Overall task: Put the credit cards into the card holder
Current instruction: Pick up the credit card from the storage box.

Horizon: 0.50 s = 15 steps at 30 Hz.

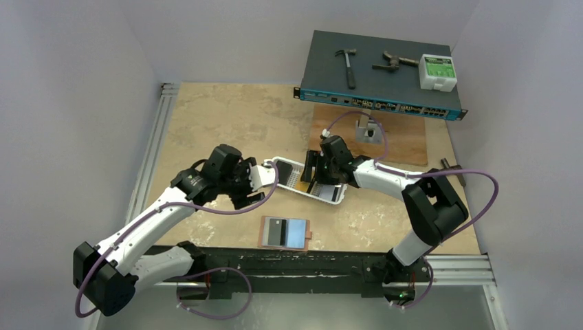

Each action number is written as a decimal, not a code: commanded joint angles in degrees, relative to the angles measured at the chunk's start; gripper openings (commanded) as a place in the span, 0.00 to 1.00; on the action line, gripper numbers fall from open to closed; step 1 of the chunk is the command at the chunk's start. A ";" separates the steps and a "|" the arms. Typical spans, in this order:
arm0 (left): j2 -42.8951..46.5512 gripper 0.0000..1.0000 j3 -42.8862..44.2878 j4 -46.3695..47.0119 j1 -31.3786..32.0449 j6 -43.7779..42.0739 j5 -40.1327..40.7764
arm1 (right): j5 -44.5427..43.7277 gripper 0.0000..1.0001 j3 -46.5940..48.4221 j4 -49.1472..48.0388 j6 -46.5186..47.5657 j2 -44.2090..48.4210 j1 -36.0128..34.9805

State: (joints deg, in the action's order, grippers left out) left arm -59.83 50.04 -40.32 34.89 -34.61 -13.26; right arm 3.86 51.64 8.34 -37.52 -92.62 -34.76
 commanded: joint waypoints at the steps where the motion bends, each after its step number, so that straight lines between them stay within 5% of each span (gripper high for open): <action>1: 1.32 0.70 1.24 0.27 -0.12 0.02 -0.51 | -1.66 0.68 1.89 -1.55 -0.73 -0.29 0.05; 15: 1.91 0.70 0.32 0.13 -0.26 -0.27 -0.51 | -5.33 0.53 1.35 -2.84 -2.82 -1.30 -2.63</action>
State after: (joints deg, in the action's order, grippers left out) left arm -58.81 50.02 -40.45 34.89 -34.70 -13.26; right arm 1.23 52.01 7.53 -39.05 -94.91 -37.06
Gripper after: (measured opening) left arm 0.698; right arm 0.559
